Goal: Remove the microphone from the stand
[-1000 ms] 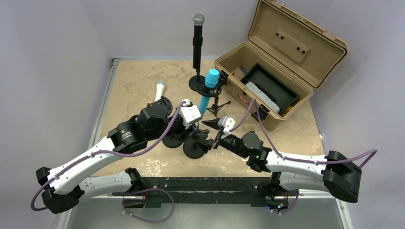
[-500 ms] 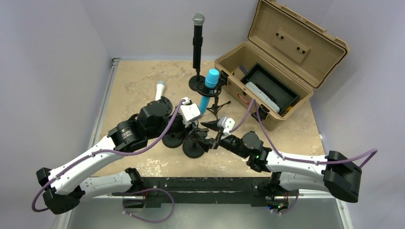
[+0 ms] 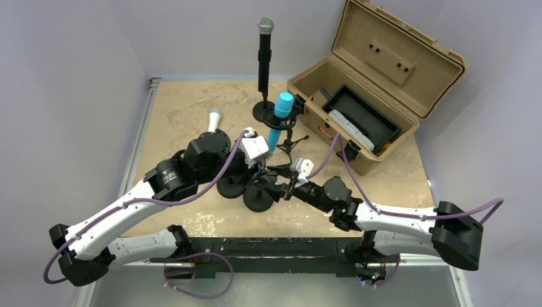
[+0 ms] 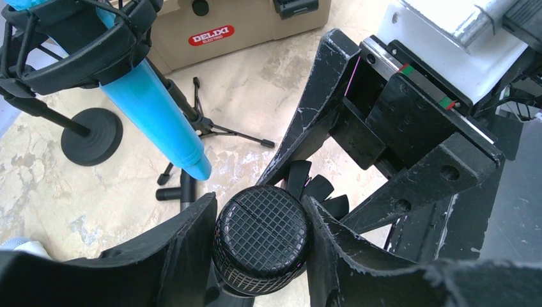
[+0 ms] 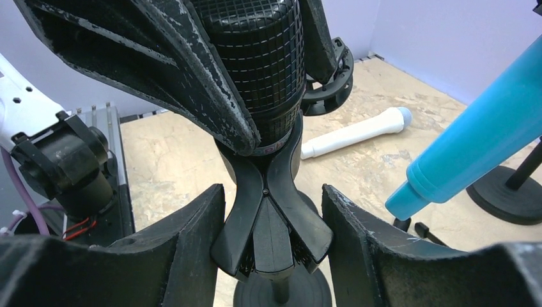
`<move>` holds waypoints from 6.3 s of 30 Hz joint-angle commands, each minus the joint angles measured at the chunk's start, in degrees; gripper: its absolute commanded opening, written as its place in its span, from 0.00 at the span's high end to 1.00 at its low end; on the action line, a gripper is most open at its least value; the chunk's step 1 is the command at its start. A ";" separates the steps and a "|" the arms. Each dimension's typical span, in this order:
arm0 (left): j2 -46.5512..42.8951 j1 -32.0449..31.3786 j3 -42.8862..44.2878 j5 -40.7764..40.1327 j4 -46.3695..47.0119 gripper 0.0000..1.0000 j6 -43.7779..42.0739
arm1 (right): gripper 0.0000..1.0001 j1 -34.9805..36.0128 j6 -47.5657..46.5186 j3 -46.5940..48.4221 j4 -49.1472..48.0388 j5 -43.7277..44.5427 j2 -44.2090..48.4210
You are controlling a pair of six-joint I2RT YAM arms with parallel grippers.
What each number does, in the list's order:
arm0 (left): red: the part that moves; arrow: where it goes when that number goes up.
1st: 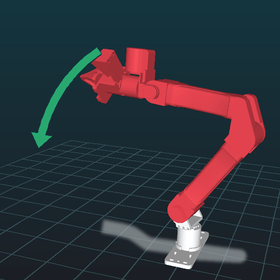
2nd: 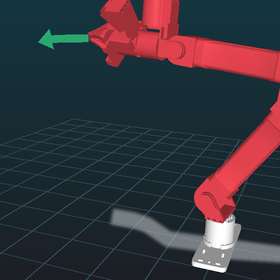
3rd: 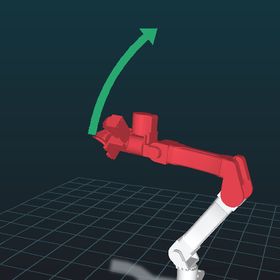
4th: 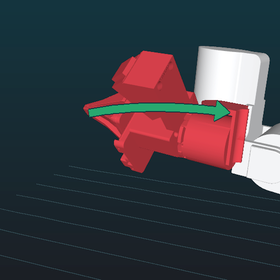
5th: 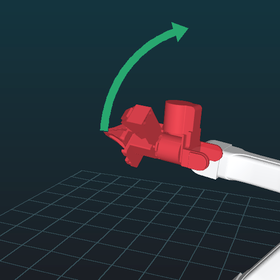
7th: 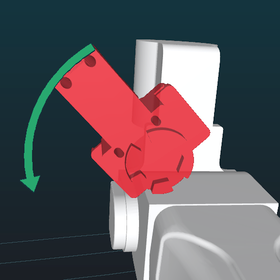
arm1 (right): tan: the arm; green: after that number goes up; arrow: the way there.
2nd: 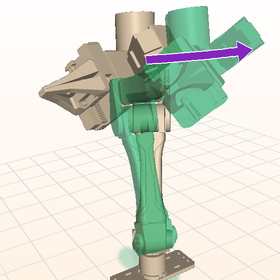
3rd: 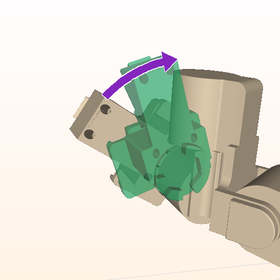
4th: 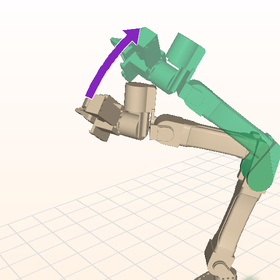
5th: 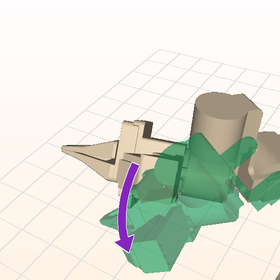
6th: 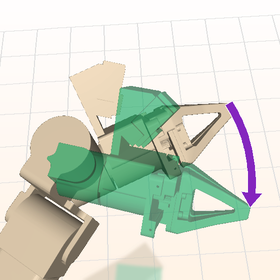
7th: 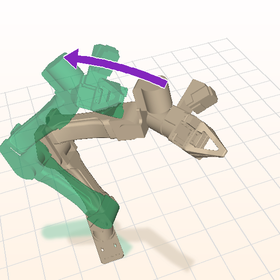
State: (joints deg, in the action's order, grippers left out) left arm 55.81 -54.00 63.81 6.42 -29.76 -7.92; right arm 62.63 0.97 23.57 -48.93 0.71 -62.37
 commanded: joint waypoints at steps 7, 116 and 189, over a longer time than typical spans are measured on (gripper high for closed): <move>2.44 0.28 19.18 5.60 -2.43 1.00 1.25 | 1.00 0.60 -0.30 3.18 -1.00 3.62 -3.19; 3.94 35.71 35.59 -28.92 -23.65 1.00 9.58 | 1.00 1.31 8.25 6.96 10.79 8.89 0.01; 65.65 57.16 42.63 7.28 -25.91 0.31 22.03 | 0.25 1.62 18.90 16.75 29.26 11.63 9.34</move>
State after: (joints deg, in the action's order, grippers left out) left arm 124.29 3.22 106.08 12.01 -56.42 13.02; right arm 64.14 16.62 36.36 -21.26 11.14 -56.14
